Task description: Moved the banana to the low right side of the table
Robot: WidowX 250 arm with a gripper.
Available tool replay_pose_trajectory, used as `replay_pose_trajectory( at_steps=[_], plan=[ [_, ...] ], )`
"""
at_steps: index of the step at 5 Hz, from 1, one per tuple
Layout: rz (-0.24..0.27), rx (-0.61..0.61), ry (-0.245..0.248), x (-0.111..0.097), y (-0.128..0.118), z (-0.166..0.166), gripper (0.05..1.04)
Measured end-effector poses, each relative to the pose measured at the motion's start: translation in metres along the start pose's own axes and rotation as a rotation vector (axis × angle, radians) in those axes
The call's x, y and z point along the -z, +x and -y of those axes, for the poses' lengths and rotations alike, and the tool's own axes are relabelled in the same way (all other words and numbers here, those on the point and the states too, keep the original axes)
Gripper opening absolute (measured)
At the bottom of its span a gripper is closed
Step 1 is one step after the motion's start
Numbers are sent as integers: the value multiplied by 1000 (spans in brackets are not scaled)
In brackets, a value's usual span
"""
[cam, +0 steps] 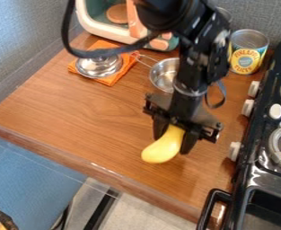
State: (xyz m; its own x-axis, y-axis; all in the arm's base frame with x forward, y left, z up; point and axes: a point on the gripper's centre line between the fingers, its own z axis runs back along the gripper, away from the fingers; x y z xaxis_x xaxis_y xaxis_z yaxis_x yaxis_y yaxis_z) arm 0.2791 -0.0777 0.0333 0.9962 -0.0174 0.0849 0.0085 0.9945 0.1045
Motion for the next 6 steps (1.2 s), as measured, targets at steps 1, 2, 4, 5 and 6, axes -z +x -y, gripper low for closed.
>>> replay_pose_trajectory(
  at_steps=[1,2,4,5,6],
  plan=[
    [-20,25,0,16,-5,11,564],
    [-22,31,-9,16,-5,13,564],
    [34,31,-27,-8,0,11,926],
    [72,36,-24,-33,1,4,1010],
    [117,34,-31,-57,4,1,1005]
  ],
)
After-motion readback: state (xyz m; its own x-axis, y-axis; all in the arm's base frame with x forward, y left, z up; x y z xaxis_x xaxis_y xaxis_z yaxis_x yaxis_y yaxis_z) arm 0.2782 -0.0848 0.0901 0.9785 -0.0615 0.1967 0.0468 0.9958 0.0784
